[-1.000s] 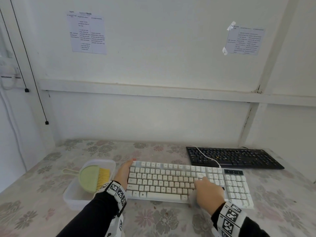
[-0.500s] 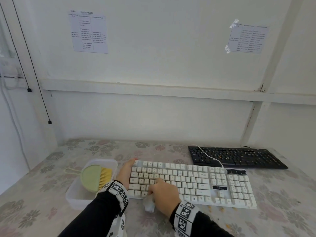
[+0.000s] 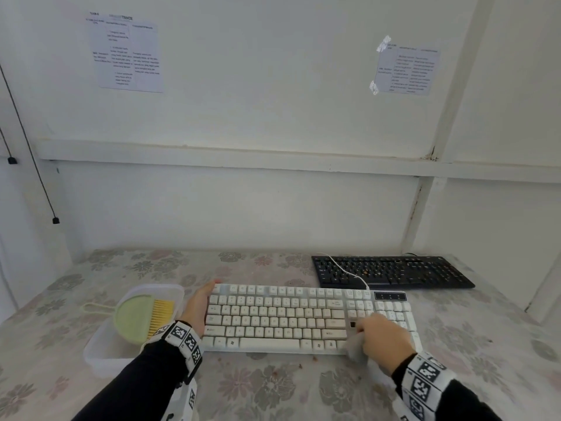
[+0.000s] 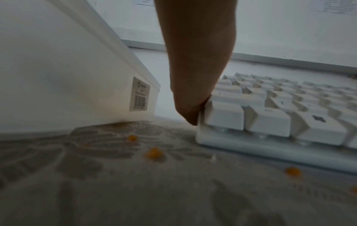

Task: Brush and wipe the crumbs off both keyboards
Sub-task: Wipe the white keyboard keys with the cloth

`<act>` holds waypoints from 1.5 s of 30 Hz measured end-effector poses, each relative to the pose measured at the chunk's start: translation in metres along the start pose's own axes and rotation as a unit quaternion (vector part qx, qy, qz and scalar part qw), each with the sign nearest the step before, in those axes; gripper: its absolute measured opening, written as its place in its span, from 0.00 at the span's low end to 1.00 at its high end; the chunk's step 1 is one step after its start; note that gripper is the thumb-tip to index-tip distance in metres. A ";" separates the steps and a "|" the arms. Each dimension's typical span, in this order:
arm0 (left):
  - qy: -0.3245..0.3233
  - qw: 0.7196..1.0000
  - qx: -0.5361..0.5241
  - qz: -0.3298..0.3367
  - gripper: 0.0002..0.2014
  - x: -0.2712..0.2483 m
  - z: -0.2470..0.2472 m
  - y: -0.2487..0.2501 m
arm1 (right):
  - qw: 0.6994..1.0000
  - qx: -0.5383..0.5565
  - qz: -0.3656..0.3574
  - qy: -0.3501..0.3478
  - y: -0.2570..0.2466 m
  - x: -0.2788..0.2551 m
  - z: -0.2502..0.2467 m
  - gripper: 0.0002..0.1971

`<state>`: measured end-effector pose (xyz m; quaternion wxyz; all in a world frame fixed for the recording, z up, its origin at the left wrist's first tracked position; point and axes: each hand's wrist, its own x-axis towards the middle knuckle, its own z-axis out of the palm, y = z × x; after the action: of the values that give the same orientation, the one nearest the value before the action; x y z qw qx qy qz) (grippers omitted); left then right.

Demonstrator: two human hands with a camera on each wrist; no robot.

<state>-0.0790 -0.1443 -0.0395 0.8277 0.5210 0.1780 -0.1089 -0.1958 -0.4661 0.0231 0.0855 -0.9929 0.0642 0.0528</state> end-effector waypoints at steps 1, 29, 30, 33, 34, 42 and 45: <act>0.001 1.000 0.001 0.002 0.10 0.000 -0.001 -0.001 | 1.000 0.007 0.024 -0.002 0.012 0.001 -0.003 0.12; 0.068 0.995 0.068 0.003 0.20 -0.001 0.003 0.001 | 0.993 0.030 0.088 0.072 0.059 0.012 -0.016 0.13; 0.069 0.995 0.069 0.002 0.19 -0.002 0.002 0.001 | 0.993 0.034 0.085 0.076 0.057 0.011 -0.018 0.13; 0.072 0.995 0.074 0.004 0.20 0.001 -0.001 0.003 | 0.994 0.059 0.047 0.080 0.045 0.011 -0.014 0.12; 0.072 0.995 0.073 0.005 0.20 0.001 -0.002 0.004 | 0.994 0.073 0.025 0.075 0.040 0.013 -0.011 0.13; 0.079 0.995 0.066 0.015 0.17 0.006 -0.001 0.003 | 0.990 0.061 -0.120 0.036 0.000 0.020 0.015 0.11; 0.080 0.995 0.064 0.012 0.18 0.009 -0.003 0.003 | 0.995 0.057 -0.070 0.041 0.010 0.018 0.016 0.20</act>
<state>-0.0698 -0.1400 -0.0417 0.7771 0.5820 0.2298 -0.0678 -0.1812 -0.4754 0.0039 0.1423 -0.9898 0.0011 0.0024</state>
